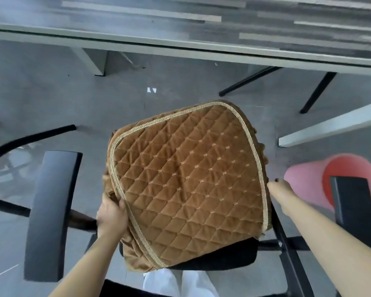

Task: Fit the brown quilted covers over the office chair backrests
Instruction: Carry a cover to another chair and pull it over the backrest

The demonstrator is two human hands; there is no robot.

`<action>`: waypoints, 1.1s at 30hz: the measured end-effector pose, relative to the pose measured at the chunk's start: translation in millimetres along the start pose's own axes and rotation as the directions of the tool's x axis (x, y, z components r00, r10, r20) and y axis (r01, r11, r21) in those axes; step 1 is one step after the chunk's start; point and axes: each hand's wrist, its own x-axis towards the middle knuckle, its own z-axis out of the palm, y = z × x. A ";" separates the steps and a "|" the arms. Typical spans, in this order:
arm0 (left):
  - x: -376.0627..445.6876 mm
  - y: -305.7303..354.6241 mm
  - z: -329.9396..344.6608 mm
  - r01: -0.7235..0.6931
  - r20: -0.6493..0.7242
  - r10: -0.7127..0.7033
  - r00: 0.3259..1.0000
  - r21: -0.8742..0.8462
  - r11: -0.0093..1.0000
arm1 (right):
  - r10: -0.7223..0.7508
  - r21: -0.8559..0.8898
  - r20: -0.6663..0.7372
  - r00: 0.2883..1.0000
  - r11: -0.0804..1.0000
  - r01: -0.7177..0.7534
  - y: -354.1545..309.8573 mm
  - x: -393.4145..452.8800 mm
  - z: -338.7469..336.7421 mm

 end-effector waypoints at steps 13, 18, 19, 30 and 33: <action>-3.1 9.5 -2.0 -0.017 -0.061 0.011 0.998 -0.098 0.995 | -0.197 0.210 -0.485 0.852 0.920 0.332 10.1 -36.1 -1.3; -9.2 8.0 -7.0 -0.085 -0.227 0.061 0.972 -0.096 0.992 | -0.172 -0.020 -0.375 0.911 0.984 0.177 26.5 -43.4 3.9; -12.4 8.3 -6.7 -0.111 -0.254 0.086 0.963 -0.083 0.990 | -0.211 -0.103 -0.327 0.921 0.977 0.187 28.9 -44.4 7.2; -62.6 21.4 31.9 0.099 -0.011 -0.105 0.994 -0.231 0.968 | -0.346 0.051 -0.154 0.926 0.933 0.357 27.6 -69.0 20.8; -63.0 13.8 31.3 0.085 -0.066 -0.105 0.992 -0.261 0.962 | -0.432 -0.015 -0.149 0.890 0.900 0.435 31.9 -78.4 29.6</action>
